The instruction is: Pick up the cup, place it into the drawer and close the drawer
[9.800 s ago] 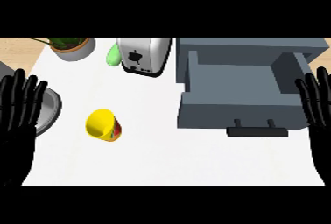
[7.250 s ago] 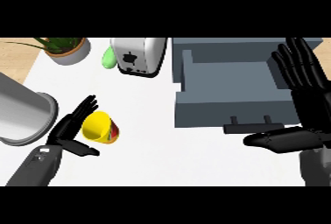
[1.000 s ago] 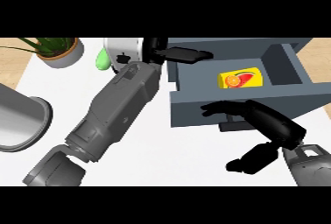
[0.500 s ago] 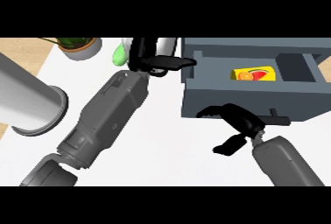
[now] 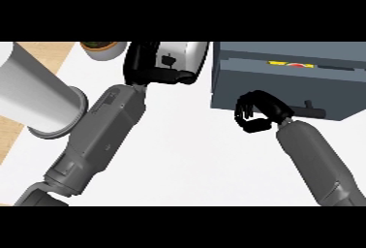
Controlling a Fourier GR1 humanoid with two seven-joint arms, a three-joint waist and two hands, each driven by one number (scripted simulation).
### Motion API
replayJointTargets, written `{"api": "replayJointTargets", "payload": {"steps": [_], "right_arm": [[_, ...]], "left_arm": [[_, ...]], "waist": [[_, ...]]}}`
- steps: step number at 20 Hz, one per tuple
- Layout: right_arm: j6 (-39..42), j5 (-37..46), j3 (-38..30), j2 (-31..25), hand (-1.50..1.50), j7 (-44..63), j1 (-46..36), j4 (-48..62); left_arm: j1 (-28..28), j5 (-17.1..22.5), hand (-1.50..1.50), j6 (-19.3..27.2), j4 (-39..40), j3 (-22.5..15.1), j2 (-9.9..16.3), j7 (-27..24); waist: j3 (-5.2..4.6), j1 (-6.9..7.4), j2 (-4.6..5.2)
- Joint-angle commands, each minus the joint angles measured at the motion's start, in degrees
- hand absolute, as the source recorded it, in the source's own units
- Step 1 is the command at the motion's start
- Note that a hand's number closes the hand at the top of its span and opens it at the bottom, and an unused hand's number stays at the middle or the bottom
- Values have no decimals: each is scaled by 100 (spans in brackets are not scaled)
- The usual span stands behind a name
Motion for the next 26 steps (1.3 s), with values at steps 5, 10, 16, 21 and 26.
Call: {"api": "replayJointTargets", "payload": {"steps": [5, 10, 16, 21, 26], "right_arm": [[-346, -356, -1015, -387, 150, -432, -1361, 1441], [-382, -538, -1313, -712, 150, -410, -1459, 1534], [-28, -778, -1458, -845, 150, -214, -1673, 1351], [290, -917, -1509, -1020, 150, -181, -1651, 1141], [538, -1088, -1606, -1158, 150, -124, -1557, 944]], "left_arm": [[411, 74, -150, -303, -509, -44, 234, 213], [625, 68, -150, -612, -614, -55, 562, 277], [715, 37, -150, -726, -707, -142, 518, 271], [746, 122, -150, -844, -818, -103, 554, 339], [926, 108, -150, -930, -830, -150, 577, 333]], "waist": [[25, 313, 117], [24, 385, 145], [19, 537, 211], [12, 609, 198], [10, 650, 217]]}}
